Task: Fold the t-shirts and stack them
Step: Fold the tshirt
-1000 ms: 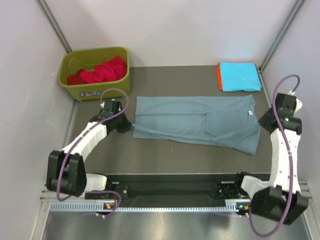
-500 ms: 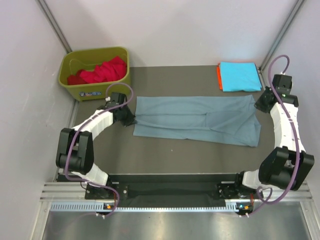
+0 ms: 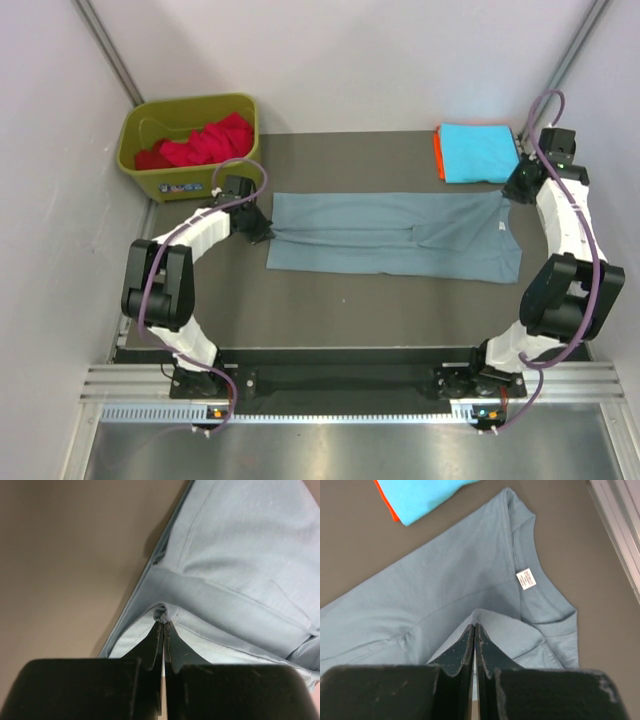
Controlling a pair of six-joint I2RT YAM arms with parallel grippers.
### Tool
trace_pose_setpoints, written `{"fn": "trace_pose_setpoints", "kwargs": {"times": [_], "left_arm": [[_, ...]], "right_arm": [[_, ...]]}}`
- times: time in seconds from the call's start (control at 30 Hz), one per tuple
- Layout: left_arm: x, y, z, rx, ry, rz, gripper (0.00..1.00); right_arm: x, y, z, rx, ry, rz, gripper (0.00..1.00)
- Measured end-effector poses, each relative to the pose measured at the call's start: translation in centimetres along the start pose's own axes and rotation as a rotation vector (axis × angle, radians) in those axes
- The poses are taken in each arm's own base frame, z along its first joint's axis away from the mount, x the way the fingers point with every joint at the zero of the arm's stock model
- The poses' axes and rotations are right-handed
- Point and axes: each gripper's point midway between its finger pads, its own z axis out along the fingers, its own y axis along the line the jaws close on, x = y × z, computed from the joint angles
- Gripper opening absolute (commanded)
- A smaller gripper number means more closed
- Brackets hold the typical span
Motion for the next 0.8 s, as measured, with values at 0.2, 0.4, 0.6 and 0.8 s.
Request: {"fn": "trace_pose_setpoints", "kwargs": {"times": [0.2, 0.4, 0.6, 0.8], "left_arm": [[-0.6, 0.1, 0.6, -0.017, -0.006, -0.029, 0.0], [-0.8, 0.3, 1.4, -0.032, 0.001, -0.042, 0.0], [-0.6, 0.7, 2.4, -0.052, 0.017, -0.061, 0.0], [-0.9, 0.5, 2.5, -0.05, 0.014, -0.064, 0.0]], "right_arm": [[-0.5, 0.2, 1.1, -0.005, 0.007, -0.006, 0.0], [-0.8, 0.4, 2.3, -0.006, 0.024, -0.012, 0.0], [-0.6, 0.5, 3.4, -0.009, 0.047, -0.011, 0.0], [-1.3, 0.8, 4.0, -0.018, 0.045, -0.011, 0.0]]}}
